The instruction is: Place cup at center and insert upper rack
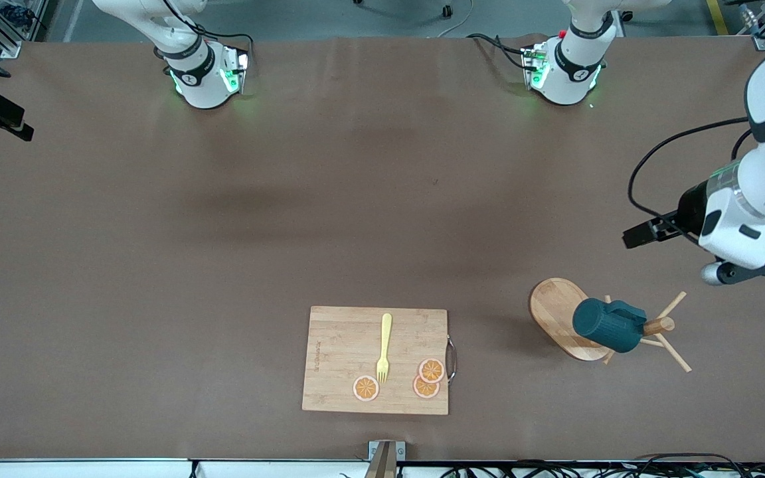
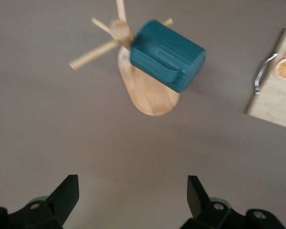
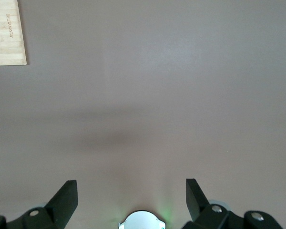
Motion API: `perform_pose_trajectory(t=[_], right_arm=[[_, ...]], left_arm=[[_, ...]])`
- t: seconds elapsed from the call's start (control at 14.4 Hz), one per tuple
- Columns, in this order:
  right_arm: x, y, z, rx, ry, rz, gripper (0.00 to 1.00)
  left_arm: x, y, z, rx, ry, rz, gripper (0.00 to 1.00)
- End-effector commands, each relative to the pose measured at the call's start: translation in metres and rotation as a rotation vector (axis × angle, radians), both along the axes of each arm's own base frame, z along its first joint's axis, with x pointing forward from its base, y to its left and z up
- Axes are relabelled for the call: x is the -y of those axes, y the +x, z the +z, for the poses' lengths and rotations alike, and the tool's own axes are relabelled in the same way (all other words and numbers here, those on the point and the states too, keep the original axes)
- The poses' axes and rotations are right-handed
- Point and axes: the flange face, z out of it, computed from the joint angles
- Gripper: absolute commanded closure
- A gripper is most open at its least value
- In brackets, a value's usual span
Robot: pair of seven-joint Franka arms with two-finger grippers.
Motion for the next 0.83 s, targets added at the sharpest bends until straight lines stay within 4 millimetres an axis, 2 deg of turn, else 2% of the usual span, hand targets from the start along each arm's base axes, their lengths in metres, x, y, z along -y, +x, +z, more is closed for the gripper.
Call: perform_pose_trajectory(t=[0.0,0.35,0.42,0.56,0.62,0.69,0.76], right_arm=[[0.001,-0.006,0.003,0.007,-0.011,0.031,0.00],[0.003,-0.006,0.003,0.007,-0.013,0.056,0.00],[0.003,-0.005,0.004,0.014,-0.014,0.056,0.00],[0.004,-0.004,0.005,0.027,-0.014,0.057,0.00],[0.004,-0.004,0.006,0.029,-0.014,0.058,0.00],[0.004,-0.004,0.005,0.027,-0.014,0.057,0.00],[0.003,-0.003,0.005,0.029,-0.012,0.059,0.00]], left_arm=[[-0.002,-0.012,0.020,0.027,0.054,-0.063,0.00],[-0.007,-0.032,0.044,0.020,0.037,-0.119,0.00],[-0.007,-0.043,0.051,0.031,0.035,-0.130,0.00],[-0.013,-0.065,0.050,0.037,0.012,-0.148,0.00],[-0.035,-0.076,0.046,0.051,-0.013,-0.149,0.00],[-0.047,-0.088,0.045,0.074,-0.033,-0.162,0.00],[-0.050,-0.099,0.046,0.079,-0.037,-0.177,0.00]])
